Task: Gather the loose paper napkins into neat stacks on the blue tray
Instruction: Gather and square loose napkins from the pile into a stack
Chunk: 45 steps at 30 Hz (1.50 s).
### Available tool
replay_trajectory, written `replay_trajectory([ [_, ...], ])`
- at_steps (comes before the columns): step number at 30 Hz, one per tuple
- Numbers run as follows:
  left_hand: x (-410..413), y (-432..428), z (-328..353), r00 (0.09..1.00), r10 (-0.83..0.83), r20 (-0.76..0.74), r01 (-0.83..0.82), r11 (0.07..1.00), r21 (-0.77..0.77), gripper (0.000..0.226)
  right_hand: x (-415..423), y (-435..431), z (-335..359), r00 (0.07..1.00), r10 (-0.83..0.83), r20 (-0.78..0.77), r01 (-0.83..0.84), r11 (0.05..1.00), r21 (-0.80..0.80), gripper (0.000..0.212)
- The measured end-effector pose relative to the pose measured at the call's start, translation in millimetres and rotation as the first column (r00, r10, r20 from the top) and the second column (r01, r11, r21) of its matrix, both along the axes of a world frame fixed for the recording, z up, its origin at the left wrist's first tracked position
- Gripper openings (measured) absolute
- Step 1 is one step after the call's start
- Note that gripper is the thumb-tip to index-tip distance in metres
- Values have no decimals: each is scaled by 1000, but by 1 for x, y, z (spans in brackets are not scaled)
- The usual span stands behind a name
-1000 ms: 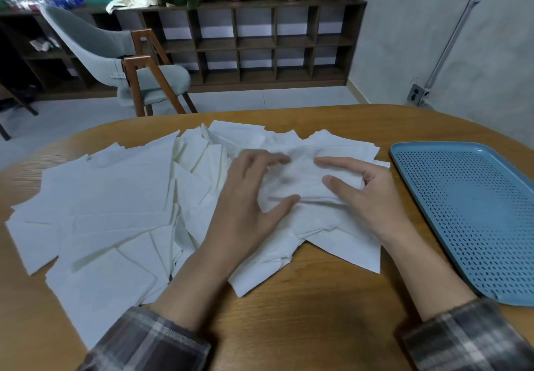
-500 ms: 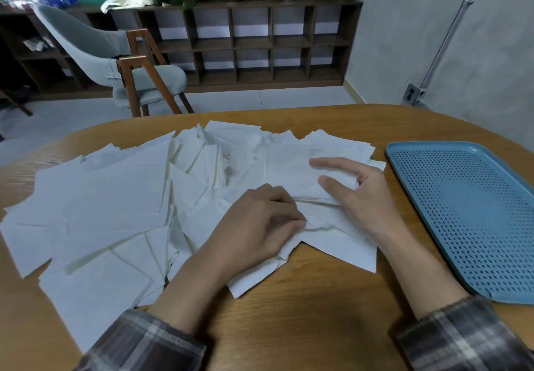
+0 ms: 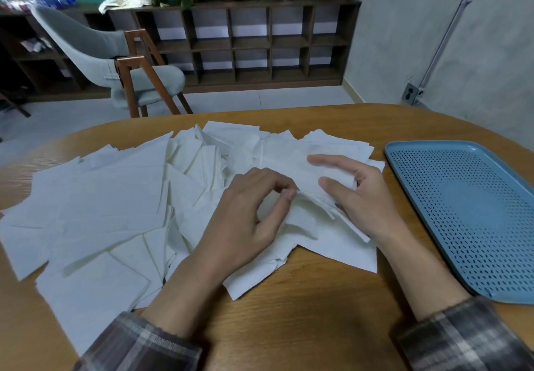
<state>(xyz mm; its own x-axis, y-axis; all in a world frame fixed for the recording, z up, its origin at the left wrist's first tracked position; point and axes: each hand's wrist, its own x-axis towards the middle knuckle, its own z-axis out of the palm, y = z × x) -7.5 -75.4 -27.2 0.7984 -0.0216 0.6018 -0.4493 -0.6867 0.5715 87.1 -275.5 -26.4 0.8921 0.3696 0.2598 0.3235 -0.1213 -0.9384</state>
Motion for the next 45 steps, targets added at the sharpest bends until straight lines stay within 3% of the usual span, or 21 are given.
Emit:
replay_trajectory([
  [7,-2,-1,7,994,69,86,-61,994,-90,11,-1,1,1,1000,-8,0,8,1000,20,39],
  [20,-7,15,31,999,30,36,-8,863,-505,16,-2,2,2,999,-1,44,0,1000,10,38],
  [24,-8,15,34,996,86,38,-53,843,-535,15,-4,2,5,996,50,78,-58,993,99,21],
  [29,-7,6,30,993,111,32,-80,861,-502,10,-18,8,10,982,163,97,-173,980,100,29],
  [32,-7,-1,25,997,75,8,-64,889,-454,9,-23,14,9,988,129,83,-139,982,130,14],
  [37,-7,-4,23,986,-29,-166,-36,928,-372,53,-21,12,14,998,25,53,-37,971,235,11],
  [41,-4,-1,20,977,-36,-210,-30,952,-306,58,-19,13,13,998,-53,-21,57,964,259,14],
  [45,-1,8,24,979,-27,-203,-97,810,-579,41,-16,10,11,992,-63,-108,89,963,256,14],
])
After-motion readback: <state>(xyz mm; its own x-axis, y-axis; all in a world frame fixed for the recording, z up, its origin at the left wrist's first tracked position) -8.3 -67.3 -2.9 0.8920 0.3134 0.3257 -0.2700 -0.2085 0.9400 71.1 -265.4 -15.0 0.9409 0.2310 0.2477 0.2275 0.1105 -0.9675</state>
